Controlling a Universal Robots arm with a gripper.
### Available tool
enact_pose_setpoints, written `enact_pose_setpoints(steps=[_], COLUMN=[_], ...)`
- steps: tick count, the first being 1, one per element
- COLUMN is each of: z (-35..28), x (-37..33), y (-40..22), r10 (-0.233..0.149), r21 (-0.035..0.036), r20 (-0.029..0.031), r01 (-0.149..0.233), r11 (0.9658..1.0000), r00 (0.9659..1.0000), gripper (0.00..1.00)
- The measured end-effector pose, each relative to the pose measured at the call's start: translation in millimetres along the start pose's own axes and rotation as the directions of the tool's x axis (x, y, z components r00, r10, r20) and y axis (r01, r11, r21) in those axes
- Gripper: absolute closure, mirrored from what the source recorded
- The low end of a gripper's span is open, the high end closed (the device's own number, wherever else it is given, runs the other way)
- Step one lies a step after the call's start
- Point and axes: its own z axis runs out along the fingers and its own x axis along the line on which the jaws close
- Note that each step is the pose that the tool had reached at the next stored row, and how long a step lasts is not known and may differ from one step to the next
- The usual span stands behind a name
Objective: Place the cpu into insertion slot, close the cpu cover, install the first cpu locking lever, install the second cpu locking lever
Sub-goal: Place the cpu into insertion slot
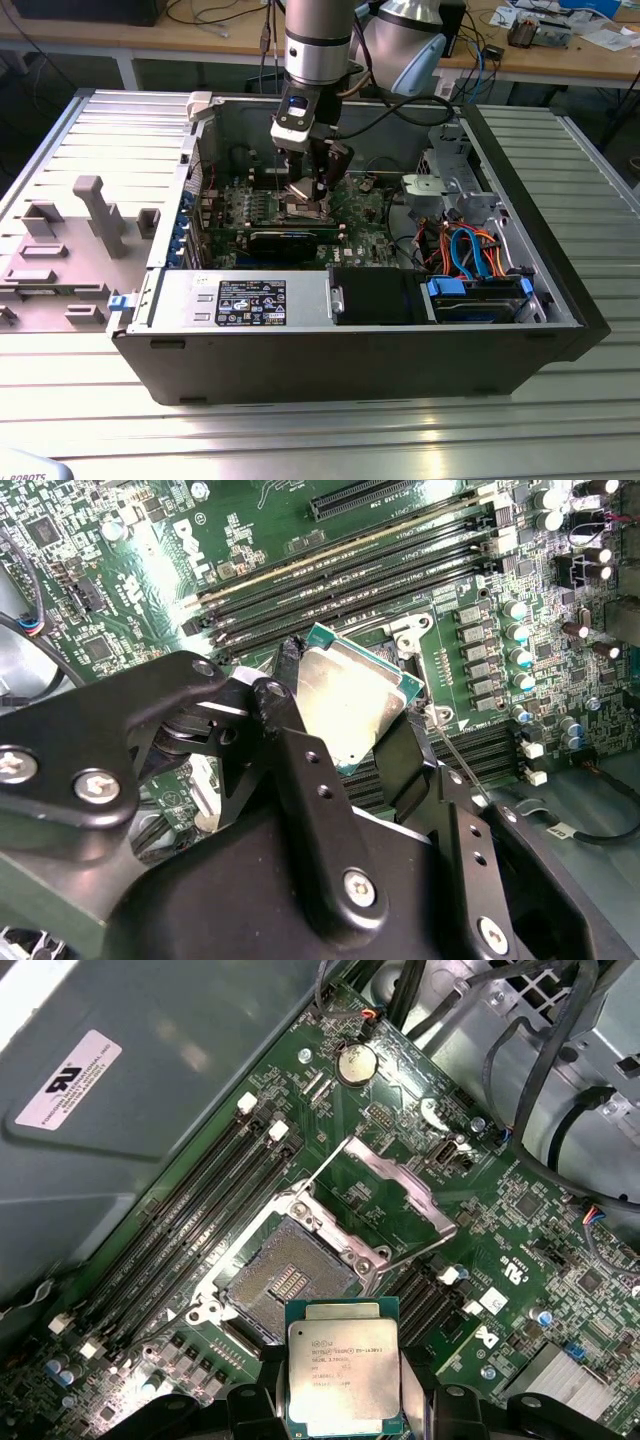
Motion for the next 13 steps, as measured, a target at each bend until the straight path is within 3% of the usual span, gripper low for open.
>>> enact_pose_setpoints(steps=[13], z=[0.1], x=[0.0], y=[0.0], r10=[0.026], r21=[0.0016], r20=[-0.0014], r01=[-0.026], r11=[0.9997], r00=[0.9997], gripper=[0.45])
